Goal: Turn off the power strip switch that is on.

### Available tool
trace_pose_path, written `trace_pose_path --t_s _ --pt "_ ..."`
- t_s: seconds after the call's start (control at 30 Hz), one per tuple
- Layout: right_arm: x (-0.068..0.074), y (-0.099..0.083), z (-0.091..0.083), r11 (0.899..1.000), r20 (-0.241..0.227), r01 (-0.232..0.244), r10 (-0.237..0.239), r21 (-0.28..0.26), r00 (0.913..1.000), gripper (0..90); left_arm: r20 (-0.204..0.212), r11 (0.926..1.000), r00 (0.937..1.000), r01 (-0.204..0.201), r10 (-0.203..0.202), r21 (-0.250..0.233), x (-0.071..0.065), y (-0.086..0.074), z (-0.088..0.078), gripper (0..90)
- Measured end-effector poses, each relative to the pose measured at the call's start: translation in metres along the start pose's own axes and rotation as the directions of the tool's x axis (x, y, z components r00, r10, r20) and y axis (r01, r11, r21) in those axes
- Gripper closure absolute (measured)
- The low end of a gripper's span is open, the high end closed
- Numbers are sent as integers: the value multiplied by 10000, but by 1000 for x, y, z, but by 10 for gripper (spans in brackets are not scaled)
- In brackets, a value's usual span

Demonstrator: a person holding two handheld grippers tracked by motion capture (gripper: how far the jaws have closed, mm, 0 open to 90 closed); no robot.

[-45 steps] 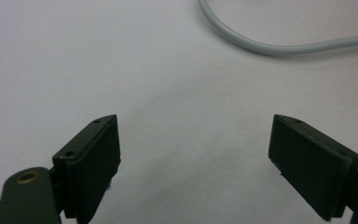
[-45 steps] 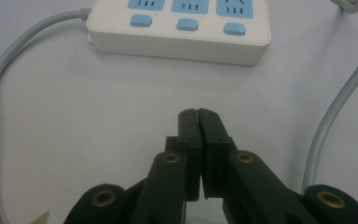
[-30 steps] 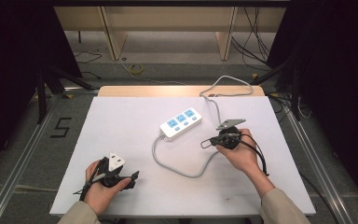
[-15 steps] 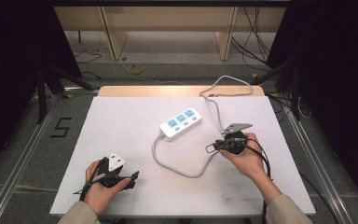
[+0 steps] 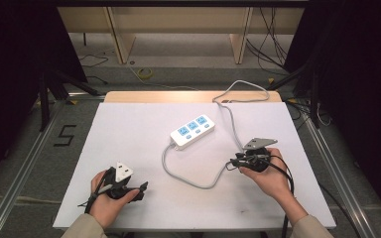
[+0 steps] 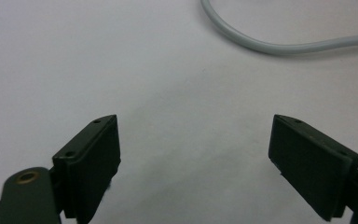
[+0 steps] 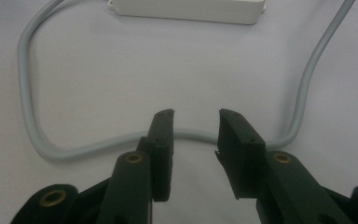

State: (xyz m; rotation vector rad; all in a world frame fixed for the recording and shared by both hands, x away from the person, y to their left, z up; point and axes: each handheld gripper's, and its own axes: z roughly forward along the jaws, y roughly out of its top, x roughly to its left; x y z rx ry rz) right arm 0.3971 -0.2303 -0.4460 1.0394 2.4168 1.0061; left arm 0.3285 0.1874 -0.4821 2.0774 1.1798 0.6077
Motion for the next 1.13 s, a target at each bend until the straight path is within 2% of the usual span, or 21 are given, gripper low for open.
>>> trace_pose_path --t_s 0.53,0.77,0.97,1.13 --pt "5 -21 -16 9983 -88 9 -14 -582 10000 553 -1 10000 10000 12 -12 2 0 0 0 164" --pt "7 -33 -18 9976 -163 -173 163 -674 9997 534 -46 10000 10000 67 -67 -48 1 0 0 164" --pt "7 -35 -20 9962 -109 -276 268 -823 9996 524 -71 10000 10000 20 -20 -1 3 0 1 164" --pt "7 -38 -22 9956 -129 -329 319 -879 9994 508 -194 9998 9997 165 -163 67 8 1 5 162"
